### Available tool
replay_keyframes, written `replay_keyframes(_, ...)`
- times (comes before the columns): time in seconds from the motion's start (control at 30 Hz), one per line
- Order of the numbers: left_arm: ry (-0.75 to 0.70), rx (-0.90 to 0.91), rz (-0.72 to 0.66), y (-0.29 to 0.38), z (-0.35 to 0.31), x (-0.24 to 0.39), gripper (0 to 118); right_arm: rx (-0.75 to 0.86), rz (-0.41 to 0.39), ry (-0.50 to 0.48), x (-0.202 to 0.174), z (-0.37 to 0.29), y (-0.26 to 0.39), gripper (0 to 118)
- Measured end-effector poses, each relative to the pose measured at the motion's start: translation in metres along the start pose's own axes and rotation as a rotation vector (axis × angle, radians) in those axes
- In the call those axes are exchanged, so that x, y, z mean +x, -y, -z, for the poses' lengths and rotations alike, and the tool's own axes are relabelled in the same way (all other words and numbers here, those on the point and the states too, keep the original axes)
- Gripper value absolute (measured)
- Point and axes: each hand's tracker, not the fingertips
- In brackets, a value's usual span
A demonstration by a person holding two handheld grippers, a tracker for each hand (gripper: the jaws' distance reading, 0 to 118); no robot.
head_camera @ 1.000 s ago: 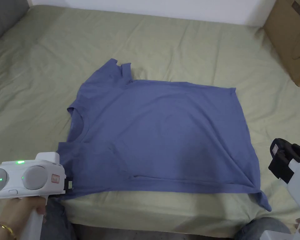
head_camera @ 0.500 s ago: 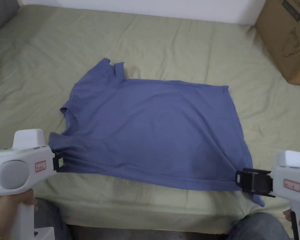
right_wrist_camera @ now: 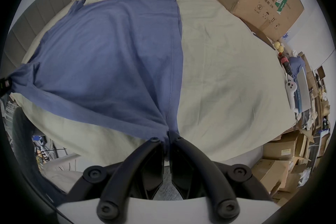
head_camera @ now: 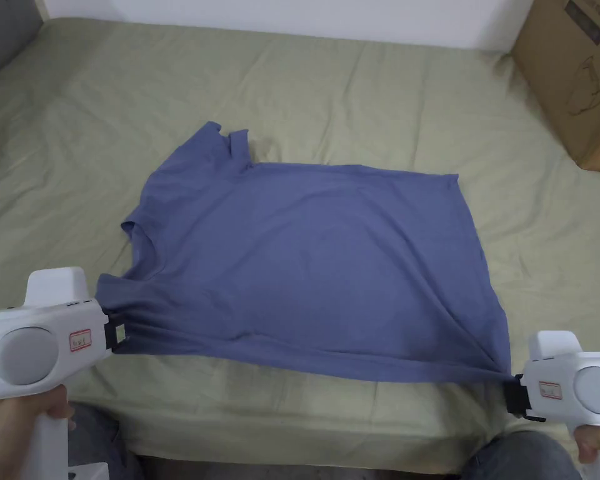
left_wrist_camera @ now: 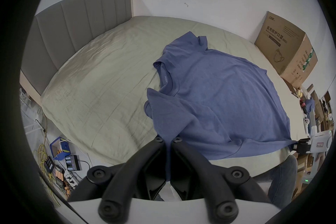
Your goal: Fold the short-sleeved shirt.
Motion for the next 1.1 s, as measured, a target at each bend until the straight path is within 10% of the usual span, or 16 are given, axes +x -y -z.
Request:
replay_keyframes(0.43, 0.035, 0.085, -0.025, -0.101, 0.017, 0.004, 0, 0.118, -0.048, -0.07, 0.021, -0.061, -0.098, 3)
replay_keyframes(1.0, -0.084, -0.032, -0.034, -0.16, 0.166, 0.03, 1, 0.024, 0.005, 0.07, -0.007, 0.065, -0.235, 3)
replay_keyframes(1.1, -0.115, -0.031, -0.006, -0.159, 0.174, 0.032, 35, 0.023, 0.007, 0.091, -0.009, 0.074, -0.243, 4)
